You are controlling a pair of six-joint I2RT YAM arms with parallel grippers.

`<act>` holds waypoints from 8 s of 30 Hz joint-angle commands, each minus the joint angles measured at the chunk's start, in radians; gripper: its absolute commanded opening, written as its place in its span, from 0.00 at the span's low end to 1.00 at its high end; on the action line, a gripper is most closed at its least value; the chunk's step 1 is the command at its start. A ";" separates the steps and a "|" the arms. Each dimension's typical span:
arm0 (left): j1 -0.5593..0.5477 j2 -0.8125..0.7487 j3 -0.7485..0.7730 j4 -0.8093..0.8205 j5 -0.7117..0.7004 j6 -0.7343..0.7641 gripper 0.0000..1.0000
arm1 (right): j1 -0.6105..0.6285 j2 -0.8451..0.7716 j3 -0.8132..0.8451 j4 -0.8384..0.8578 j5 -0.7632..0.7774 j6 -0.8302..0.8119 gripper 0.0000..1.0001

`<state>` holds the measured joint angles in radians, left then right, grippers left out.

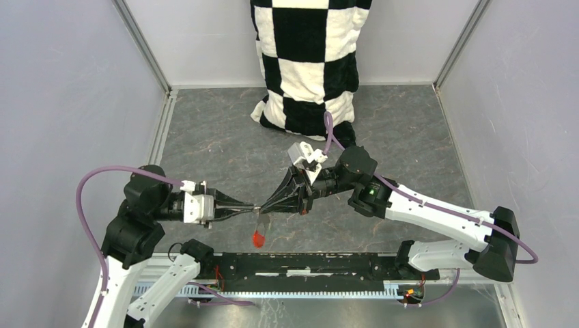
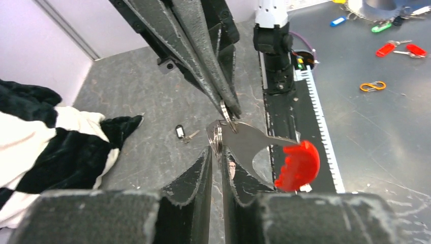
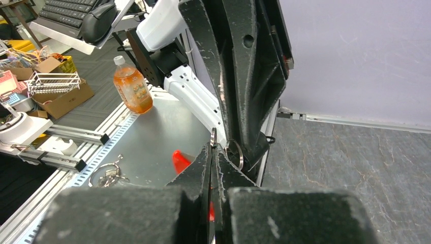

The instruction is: Put the keys on the keyring

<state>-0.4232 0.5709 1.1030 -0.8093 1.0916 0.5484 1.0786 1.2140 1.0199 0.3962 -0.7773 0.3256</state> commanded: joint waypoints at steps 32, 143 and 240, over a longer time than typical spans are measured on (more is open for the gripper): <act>-0.004 -0.032 0.022 0.059 0.041 -0.210 0.66 | -0.008 -0.040 0.059 -0.054 0.083 -0.096 0.01; -0.003 -0.049 -0.163 0.444 -0.098 -0.600 0.02 | -0.433 -0.019 -0.492 -0.329 0.801 -0.610 0.80; -0.003 -0.060 -0.194 0.403 -0.269 -0.447 0.02 | -0.290 -0.207 -0.267 -0.222 0.117 -0.115 0.01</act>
<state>-0.4278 0.5320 0.9321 -0.4568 0.8383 0.0219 0.7166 1.0328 0.6487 0.0582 -0.6621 -0.0402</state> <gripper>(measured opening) 0.043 0.014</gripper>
